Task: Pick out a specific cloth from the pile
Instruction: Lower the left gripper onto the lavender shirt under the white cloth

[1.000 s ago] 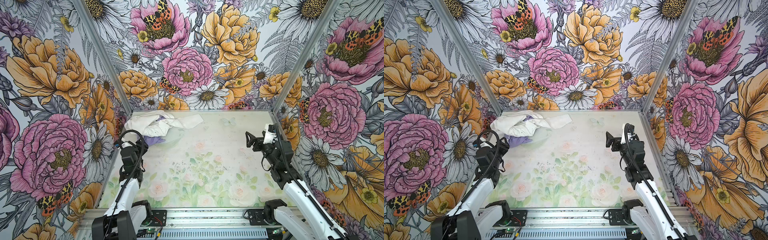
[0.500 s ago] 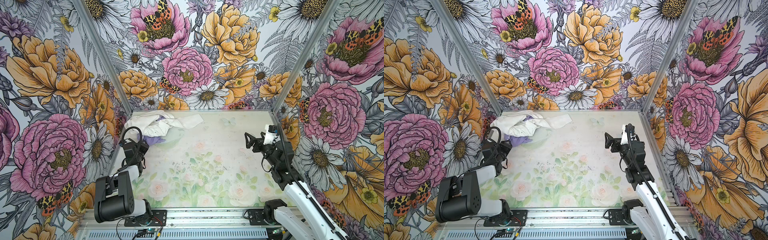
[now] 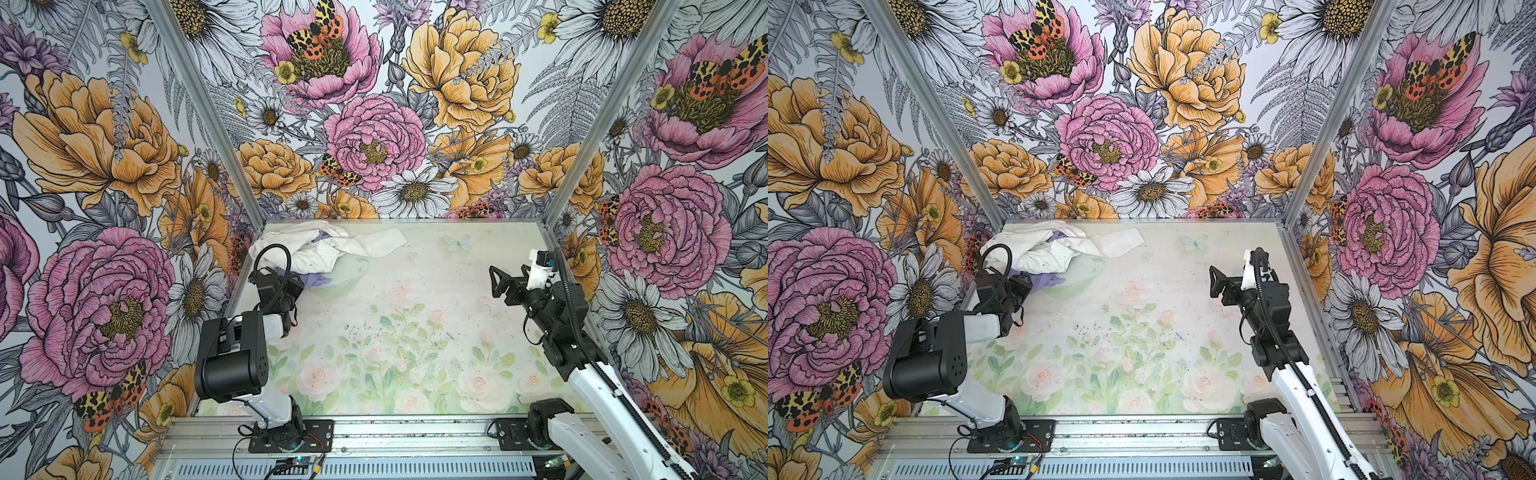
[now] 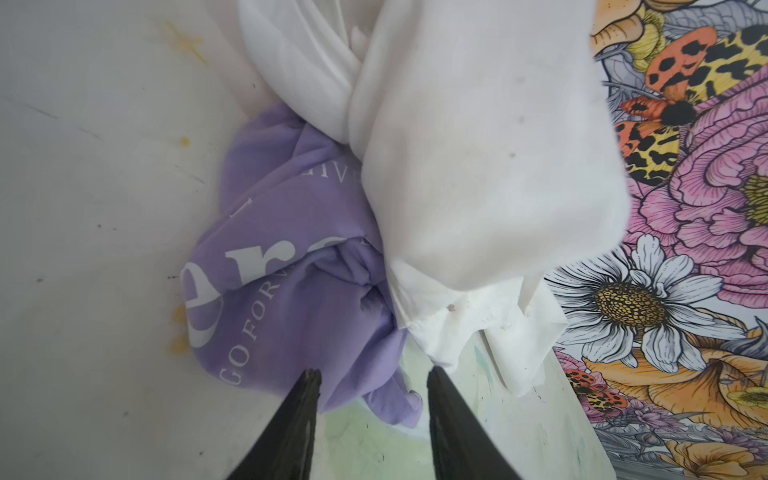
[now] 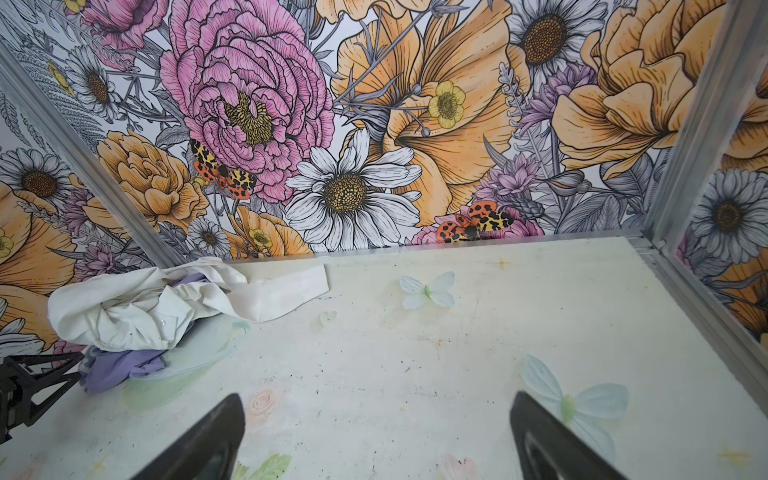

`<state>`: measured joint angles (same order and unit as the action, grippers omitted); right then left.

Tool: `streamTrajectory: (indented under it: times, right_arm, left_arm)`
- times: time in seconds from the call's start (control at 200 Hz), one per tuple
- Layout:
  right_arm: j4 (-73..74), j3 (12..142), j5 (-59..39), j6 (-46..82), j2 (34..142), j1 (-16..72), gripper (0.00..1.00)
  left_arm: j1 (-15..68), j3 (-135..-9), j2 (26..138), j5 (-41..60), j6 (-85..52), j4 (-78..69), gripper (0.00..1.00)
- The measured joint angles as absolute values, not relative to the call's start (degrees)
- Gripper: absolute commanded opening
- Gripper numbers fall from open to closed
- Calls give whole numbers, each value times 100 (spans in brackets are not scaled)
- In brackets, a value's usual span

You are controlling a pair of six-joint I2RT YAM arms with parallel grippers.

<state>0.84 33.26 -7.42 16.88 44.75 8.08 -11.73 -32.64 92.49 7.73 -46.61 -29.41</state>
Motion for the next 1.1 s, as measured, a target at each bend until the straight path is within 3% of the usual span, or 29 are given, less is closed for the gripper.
streamTrajectory:
  times: [0.696,1.101]
  right_arm:
    - [-49,3317,-738,1568,4372,808,99]
    - [-67,3301,-738,1538,4368,808,99]
  left_arm:
    - [-978,-4154,9649,82,-4654,-1334,51]
    - [-869,-4705,9994,-322,-4657,-458,47]
